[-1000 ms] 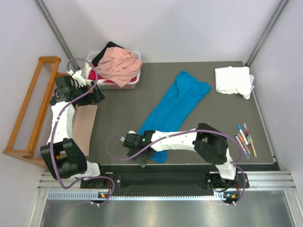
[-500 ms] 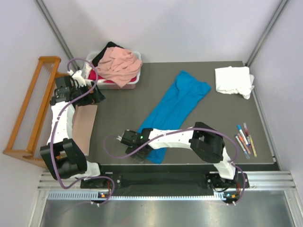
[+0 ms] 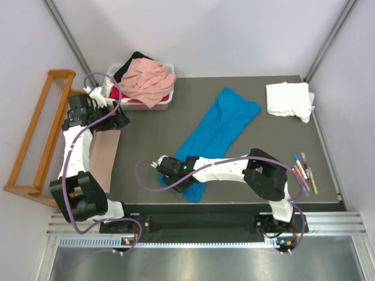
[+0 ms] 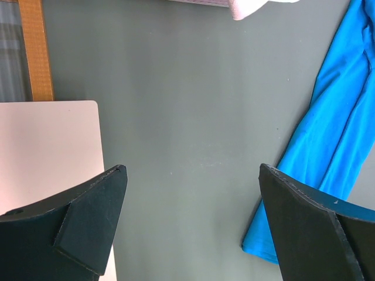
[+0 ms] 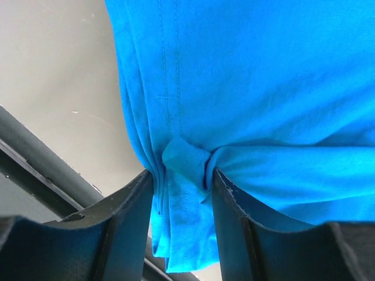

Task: Fold and stack the t-shirts
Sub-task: Fold the tshirt

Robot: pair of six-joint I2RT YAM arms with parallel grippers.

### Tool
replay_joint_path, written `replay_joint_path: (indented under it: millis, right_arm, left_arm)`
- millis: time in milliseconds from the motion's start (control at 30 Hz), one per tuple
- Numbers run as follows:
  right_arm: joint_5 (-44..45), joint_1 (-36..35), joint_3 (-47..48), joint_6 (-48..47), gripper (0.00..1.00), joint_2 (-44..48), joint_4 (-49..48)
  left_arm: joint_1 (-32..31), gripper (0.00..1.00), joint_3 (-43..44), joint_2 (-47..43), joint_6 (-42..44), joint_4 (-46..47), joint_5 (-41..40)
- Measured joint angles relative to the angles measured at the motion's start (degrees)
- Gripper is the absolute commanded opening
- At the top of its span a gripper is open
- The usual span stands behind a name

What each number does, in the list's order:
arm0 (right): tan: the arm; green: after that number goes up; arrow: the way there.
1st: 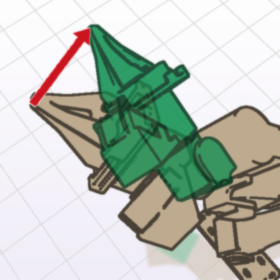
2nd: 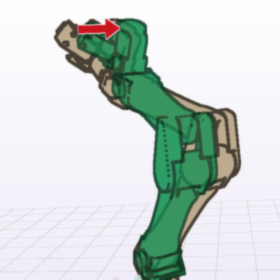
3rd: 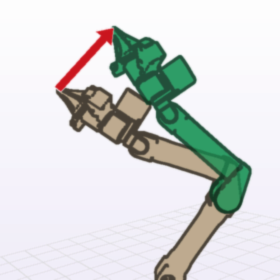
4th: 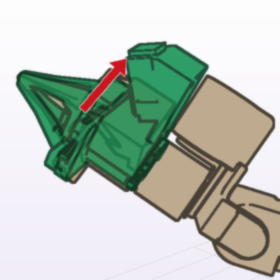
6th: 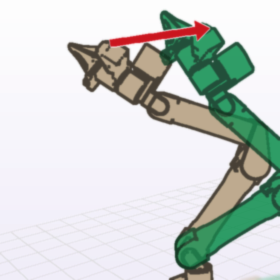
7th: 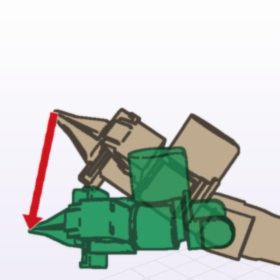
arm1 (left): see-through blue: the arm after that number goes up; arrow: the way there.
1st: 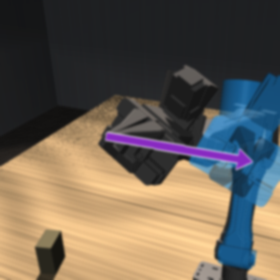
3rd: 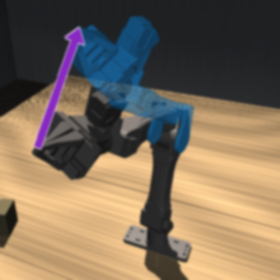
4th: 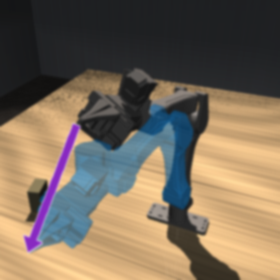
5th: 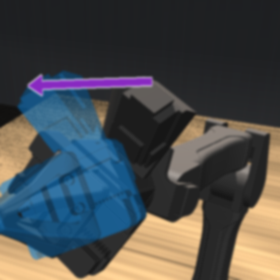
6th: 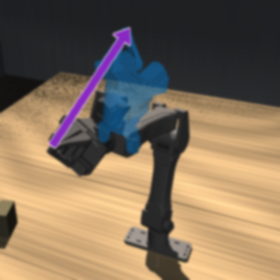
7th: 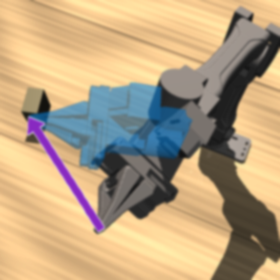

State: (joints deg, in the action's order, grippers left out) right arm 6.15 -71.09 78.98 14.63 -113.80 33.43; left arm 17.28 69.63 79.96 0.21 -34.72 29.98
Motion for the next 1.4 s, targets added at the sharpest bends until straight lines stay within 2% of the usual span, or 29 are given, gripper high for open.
replay_joint_path:
  millis: [133,367,433,633,833,1067,1233,1400]
  right_arm:
    - [0.94,-0.44,-0.96,0.15,0.35,0.48,-1.11]
    - [3.21,-0.74,-0.46,-0.04,0.04,0.35,-0.31]
    - [3.28,-0.81,0.15,-0.04,0.00,0.11,0.52]
    - [3.08,-1.62,0.72,-0.11,0.00,0.09,1.97]
    - [-0.57,-5.46,1.40,0.28,0.00,0.48,6.75]
    - [-3.74,-7.65,1.40,2.34,0.00,5.49,11.06]
    - [-2.73,-5.07,1.27,3.21,0.00,10.78,12.04]
    - [-2.05,3.41,-1.42,2.99,0.00,15.39,11.06]
  left_arm:
    - [0.00,0.99,0.00,0.00,0.00,0.00,0.02]
    - [0.00,0.99,0.00,-0.02,0.00,-0.02,0.17]
    - [0.00,0.99,0.00,-0.17,-0.02,-0.02,0.22]
    - [0.00,0.99,0.00,-0.87,-0.02,-0.04,0.48]
    - [0.00,0.99,0.00,-1.07,-0.02,-0.04,0.66]
    - [0.00,0.99,0.00,-1.07,-0.02,-0.17,0.92]
    - [0.00,0.99,0.00,-1.07,0.02,-0.20,0.94]
    - [0.00,0.99,0.15,-1.07,0.26,-0.59,1.11]
